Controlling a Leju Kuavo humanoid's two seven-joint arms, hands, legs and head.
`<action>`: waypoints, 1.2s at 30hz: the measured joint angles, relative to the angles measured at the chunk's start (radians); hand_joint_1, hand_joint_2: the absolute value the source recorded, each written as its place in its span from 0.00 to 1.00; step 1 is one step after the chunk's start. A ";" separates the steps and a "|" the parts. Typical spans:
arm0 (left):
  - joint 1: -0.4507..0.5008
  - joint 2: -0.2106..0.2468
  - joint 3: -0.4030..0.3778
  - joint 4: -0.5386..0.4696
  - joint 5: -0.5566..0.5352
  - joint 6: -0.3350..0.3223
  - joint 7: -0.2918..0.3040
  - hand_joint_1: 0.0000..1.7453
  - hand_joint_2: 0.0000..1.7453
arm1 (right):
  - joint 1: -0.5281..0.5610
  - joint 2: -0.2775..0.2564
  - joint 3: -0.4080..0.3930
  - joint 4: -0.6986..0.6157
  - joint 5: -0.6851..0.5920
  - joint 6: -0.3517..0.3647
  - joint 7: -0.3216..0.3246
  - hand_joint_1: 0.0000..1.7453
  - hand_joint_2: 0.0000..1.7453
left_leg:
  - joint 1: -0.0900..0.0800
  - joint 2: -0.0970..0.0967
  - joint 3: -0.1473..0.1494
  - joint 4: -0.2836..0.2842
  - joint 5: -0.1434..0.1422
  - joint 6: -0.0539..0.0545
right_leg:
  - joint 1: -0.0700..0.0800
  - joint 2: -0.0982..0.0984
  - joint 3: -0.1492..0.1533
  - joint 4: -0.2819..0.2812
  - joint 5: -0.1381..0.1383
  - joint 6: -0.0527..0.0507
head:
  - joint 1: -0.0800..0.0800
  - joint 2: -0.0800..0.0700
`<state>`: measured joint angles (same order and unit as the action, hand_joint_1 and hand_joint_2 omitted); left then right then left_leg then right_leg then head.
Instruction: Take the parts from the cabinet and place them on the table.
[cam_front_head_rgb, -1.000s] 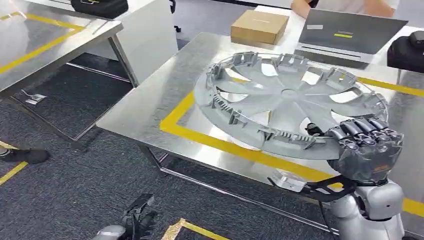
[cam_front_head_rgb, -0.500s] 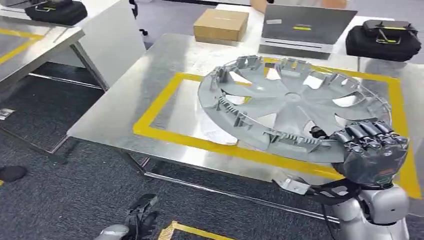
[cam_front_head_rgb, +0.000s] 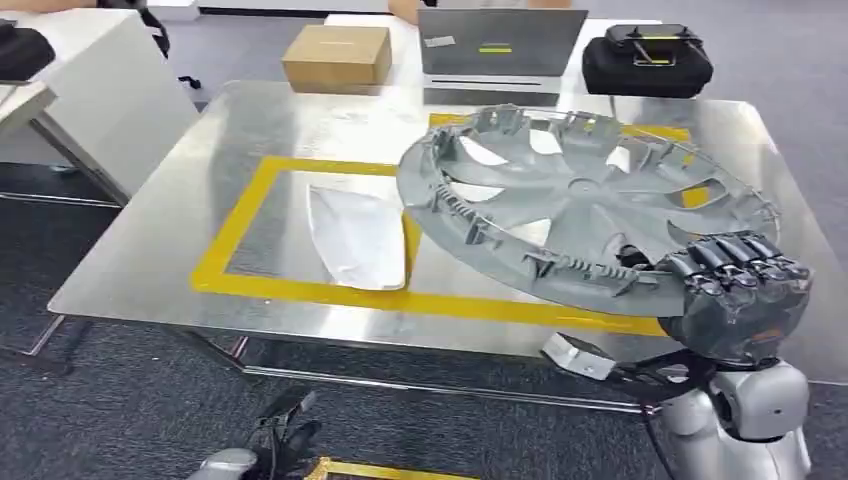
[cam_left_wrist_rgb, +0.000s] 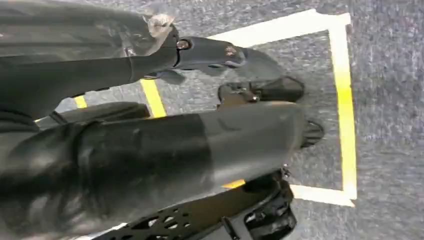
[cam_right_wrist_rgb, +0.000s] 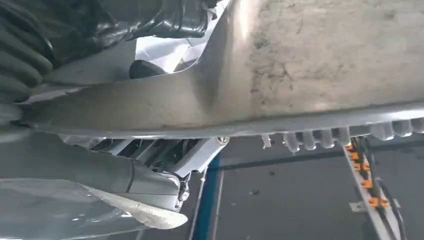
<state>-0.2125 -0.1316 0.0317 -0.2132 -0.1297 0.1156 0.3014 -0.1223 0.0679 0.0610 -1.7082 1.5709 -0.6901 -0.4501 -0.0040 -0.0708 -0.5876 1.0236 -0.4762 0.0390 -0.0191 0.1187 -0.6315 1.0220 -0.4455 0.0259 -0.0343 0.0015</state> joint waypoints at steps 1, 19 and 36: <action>-0.002 0.000 0.000 0.000 0.000 0.000 0.000 0.00 0.00 | 0.000 -0.002 0.001 0.000 0.000 0.000 0.007 1.00 1.00 | -0.001 0.008 0.002 -0.006 0.002 0.000 | 0.000 0.009 0.000 -0.005 0.004 0.007 | 0.000 0.000; -0.005 -0.005 -0.005 0.000 0.021 0.008 -0.003 0.00 0.00 | -0.078 -0.096 0.170 0.081 0.000 0.000 0.323 1.00 1.00 | 0.006 0.077 0.005 -0.020 0.014 0.006 | -0.003 -0.118 0.029 -0.012 -0.016 0.015 | 0.011 0.000; -0.009 0.002 -0.043 0.000 0.020 -0.001 -0.010 0.00 0.00 | -0.377 -0.209 0.770 0.593 -0.073 0.000 0.597 1.00 1.00 | 0.011 0.078 -0.001 -0.027 0.023 -0.041 | 0.001 -0.121 0.021 -0.009 -0.011 0.005 | 0.013 0.000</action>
<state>-0.2217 -0.1297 -0.0114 -0.2132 -0.1095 0.1148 0.2911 -0.4995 -0.1415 0.8308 -1.1157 1.4984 -0.6901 0.1468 0.0065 0.0073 -0.5885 0.9963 -0.4529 -0.0016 -0.0185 -0.0024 -0.6109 1.0134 -0.4565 0.0305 -0.0217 0.0015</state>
